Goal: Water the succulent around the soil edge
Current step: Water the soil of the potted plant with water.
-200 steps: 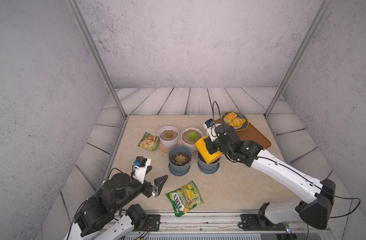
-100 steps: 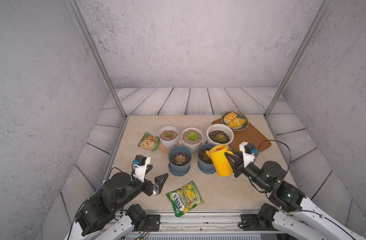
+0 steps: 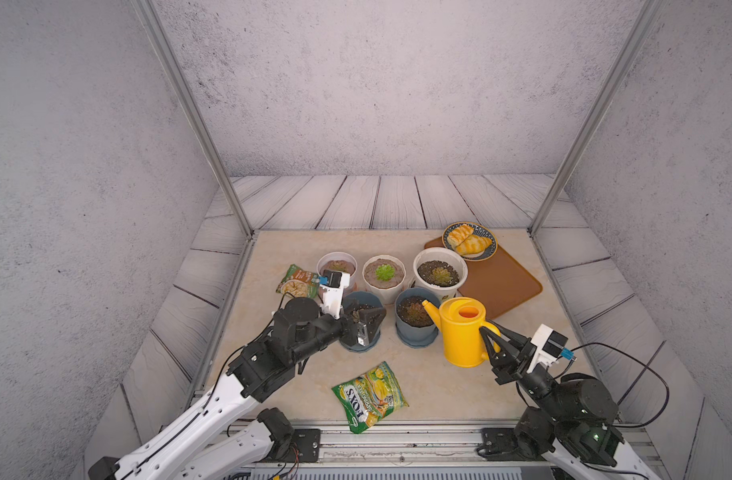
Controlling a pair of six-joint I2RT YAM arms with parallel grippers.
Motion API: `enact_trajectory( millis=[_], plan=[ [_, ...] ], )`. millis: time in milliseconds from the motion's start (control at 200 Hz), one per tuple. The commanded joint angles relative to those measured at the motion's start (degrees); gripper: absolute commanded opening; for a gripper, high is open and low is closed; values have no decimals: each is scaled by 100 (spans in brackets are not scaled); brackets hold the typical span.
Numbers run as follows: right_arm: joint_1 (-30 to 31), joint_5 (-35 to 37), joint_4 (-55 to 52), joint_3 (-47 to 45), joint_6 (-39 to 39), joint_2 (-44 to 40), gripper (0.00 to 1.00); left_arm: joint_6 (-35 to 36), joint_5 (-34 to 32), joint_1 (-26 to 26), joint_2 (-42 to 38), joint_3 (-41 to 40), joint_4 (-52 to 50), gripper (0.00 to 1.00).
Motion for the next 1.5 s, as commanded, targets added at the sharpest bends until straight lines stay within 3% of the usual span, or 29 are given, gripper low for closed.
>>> enact_trajectory(
  millis=[0,255,370,661,816,1131,1496],
  plan=[
    [-5,300,911,-13,-62,-55,0,160,185,34,216,372,546,98],
    [-14,1076,436,1028,-703,1380,0,1297,-657,35,581,188,527,98],
    [-102,1258,-45,1836,-1075,2477,0,1447,-590,34,400,-294,875,98],
    [-1424,69,-1249,3843,-816,5138,0,1801,-298,34,-8,-1303,1641,98],
    [-1867,-412,-1803,4658,-821,6215,0,1534,-667,28,203,-1527,1845,98],
    [-1970,-553,-2171,5489,-993,7402,0,1192,-547,26,1134,-727,873,98],
    [-1992,-441,-2653,6423,-1163,8363,0,1148,-474,26,1147,-731,911,98]
  ],
)
